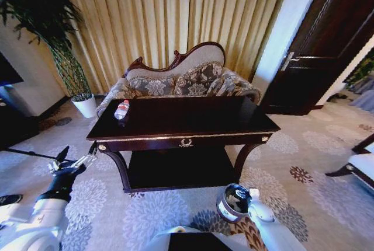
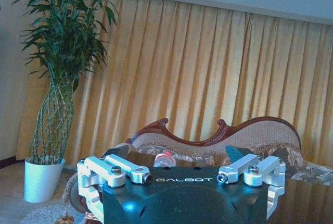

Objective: Move to the front of the table and place the trash on the table into the trash bin.

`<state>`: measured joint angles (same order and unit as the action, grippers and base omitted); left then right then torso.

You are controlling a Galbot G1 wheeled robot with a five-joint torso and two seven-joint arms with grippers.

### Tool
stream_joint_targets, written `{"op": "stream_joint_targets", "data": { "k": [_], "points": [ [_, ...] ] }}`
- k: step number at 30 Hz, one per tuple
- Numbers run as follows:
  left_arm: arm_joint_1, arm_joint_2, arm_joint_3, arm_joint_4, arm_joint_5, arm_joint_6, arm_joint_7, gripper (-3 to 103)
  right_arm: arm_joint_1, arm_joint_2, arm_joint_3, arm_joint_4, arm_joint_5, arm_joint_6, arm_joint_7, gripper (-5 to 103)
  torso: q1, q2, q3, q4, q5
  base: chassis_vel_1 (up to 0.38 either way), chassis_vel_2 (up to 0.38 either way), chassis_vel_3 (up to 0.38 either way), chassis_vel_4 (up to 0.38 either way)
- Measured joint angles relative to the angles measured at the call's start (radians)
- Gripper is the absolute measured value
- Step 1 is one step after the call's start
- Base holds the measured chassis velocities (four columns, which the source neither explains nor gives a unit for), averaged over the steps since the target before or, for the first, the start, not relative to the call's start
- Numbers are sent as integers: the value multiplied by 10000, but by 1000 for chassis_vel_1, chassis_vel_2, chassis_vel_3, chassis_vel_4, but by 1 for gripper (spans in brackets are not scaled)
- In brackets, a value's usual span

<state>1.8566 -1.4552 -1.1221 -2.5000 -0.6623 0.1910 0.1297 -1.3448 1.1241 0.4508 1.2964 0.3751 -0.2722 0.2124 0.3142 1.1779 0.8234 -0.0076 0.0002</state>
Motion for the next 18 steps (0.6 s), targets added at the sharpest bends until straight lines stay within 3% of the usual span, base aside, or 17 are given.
{"op": "stream_joint_targets", "data": {
  "k": [6,11,12,14,16,18],
  "points": [
    [-16,93,-134,0,-141,-12,0,100,-785,-177,758,1917,1123,42,-114,100,0,-1,0,4,1,0,0,0,0],
    [-61,175,-199,0,-228,-14,-2,100,-2453,-630,2522,5035,1977,-134,-755,100,-1,0,-2,-9,0,0,0,0,0],
    [-63,179,-196,-1,-231,-14,-2,100,-2733,-689,2885,5726,2128,-134,-828,100,-2,1,-2,-1,-1,0,0,0,0],
    [-62,178,-194,-1,-232,-15,-3,100,-2783,-698,2952,5858,2153,-133,-844,100,-2,0,-1,-1,-2,0,0,0,0],
    [-104,173,-88,0,-231,-12,-3,100,-3331,-748,3722,7754,2396,-94,-1035,100,-2,1,-2,0,-3,0,0,0,0],
    [-123,167,-39,0,-226,-6,-4,100,-3385,-746,3817,8327,2424,-11,-1043,100,-2,1,-2,-2,-5,0,0,0,0]
  ]
}}
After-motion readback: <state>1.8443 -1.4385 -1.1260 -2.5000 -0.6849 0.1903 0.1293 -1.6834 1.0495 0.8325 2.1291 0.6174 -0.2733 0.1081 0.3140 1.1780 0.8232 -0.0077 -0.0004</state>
